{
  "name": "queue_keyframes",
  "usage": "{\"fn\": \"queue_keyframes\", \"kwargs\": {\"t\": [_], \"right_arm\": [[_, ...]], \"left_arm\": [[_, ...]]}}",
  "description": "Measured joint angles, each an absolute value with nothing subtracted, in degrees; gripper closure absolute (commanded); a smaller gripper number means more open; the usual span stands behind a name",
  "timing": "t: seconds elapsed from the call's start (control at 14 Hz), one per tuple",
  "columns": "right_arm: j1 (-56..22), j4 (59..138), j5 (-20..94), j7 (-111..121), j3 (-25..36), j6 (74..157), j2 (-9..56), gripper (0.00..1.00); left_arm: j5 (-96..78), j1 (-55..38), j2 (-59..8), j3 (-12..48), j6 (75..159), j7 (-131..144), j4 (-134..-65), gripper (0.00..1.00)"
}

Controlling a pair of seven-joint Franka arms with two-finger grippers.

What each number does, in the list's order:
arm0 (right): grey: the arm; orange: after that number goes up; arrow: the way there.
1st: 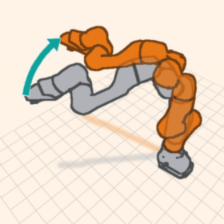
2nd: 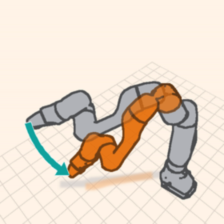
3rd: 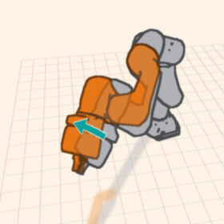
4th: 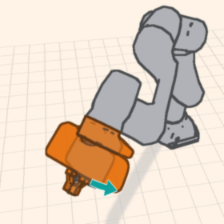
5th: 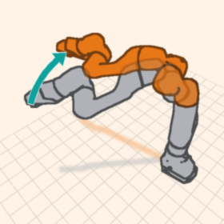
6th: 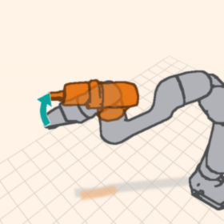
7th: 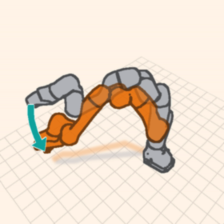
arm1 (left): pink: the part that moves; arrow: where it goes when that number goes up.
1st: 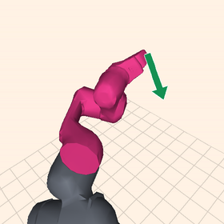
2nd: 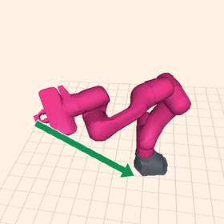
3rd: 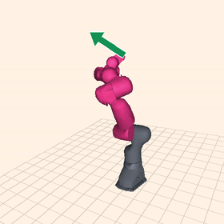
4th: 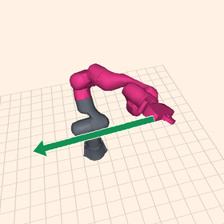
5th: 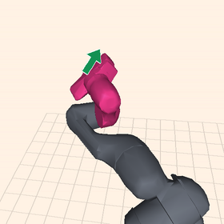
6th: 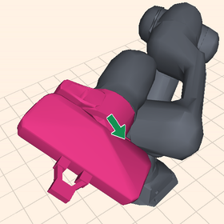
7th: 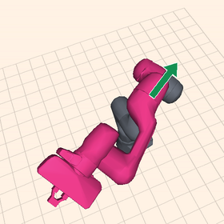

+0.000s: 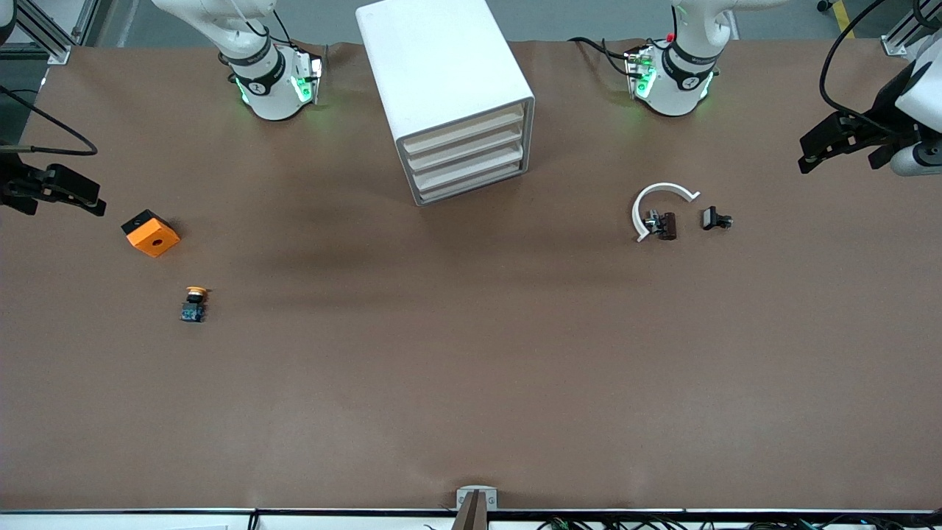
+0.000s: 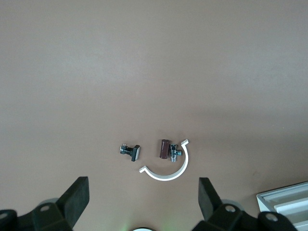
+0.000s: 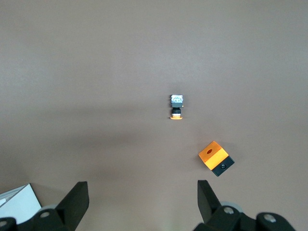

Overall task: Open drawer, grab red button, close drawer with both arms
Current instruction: 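Move the left gripper toward the white drawer cabinet, then hook the left gripper on the top drawer front and pull it open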

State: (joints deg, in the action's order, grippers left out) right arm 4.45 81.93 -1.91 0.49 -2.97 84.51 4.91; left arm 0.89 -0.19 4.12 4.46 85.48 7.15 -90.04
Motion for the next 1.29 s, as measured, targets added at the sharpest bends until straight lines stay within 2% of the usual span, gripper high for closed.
{"fn": "queue_keyframes", "kwargs": {"t": [0.36,0.57,0.93,1.29], "right_arm": [[4.52,81.91,-1.91,0.49,-2.97,84.51,4.91,0.0],[4.53,81.89,-1.91,0.49,-2.97,84.51,4.91,0.0],[4.53,81.76,-1.91,0.49,-2.98,84.5,4.91,0.0],[4.53,81.67,-1.91,0.48,-3.0,84.5,4.91,0.0]], "left_arm": [[0.89,-0.25,3.57,4.59,85.48,7.15,-90.05,0.0],[0.89,-0.57,0.94,4.73,85.43,7.15,-90.16,0.0],[0.27,-1.8,-11.35,5.05,86.87,8.73,-90.41,0.0],[-3.13,-9.64,-21.14,5.39,88.9,31.76,-90.15,0.0]]}}
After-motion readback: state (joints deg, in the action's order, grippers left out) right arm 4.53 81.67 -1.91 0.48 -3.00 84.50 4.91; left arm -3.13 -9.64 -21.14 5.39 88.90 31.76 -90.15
